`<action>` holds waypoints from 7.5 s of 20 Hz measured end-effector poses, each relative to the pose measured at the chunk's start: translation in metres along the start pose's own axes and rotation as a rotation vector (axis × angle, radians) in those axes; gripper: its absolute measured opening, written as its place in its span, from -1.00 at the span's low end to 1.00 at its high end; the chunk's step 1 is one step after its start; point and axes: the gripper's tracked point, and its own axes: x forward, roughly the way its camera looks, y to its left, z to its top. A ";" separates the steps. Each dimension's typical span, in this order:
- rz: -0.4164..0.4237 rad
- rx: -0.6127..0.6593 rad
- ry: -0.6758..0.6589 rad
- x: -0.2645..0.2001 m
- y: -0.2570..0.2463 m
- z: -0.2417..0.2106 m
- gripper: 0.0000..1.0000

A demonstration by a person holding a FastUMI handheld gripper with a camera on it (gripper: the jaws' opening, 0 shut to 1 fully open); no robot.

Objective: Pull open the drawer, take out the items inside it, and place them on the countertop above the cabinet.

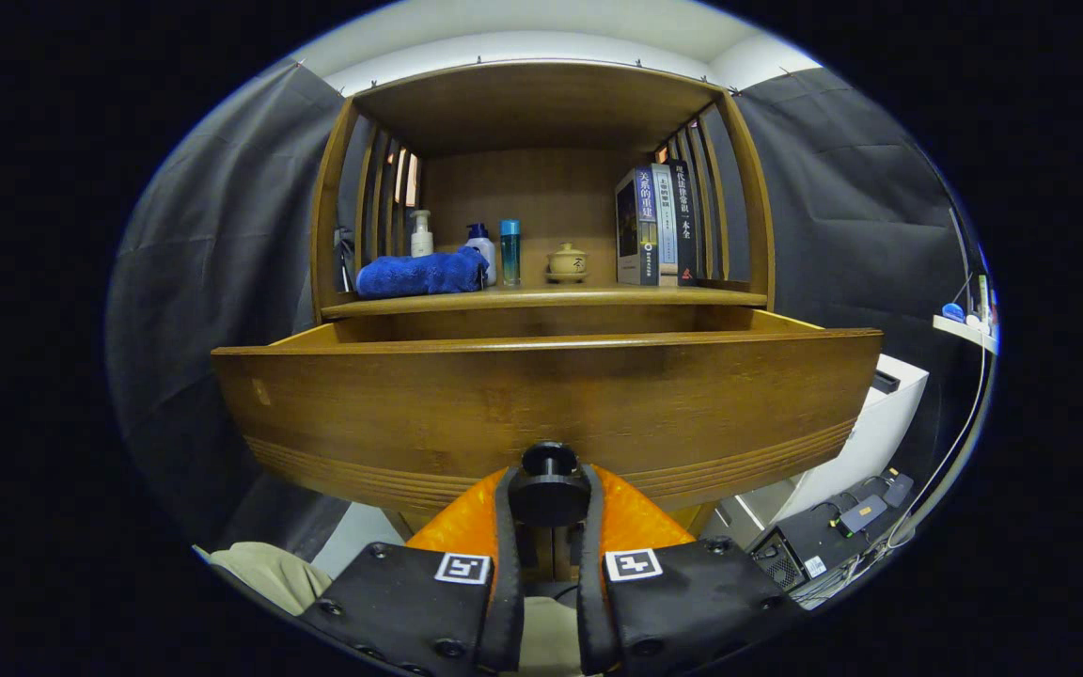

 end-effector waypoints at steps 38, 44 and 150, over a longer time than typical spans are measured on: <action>0.047 0.015 -0.060 -0.036 0.010 0.115 0.99; 0.074 0.011 -0.046 -0.006 0.014 0.147 0.98; -0.007 0.077 0.411 0.219 -0.021 0.215 0.80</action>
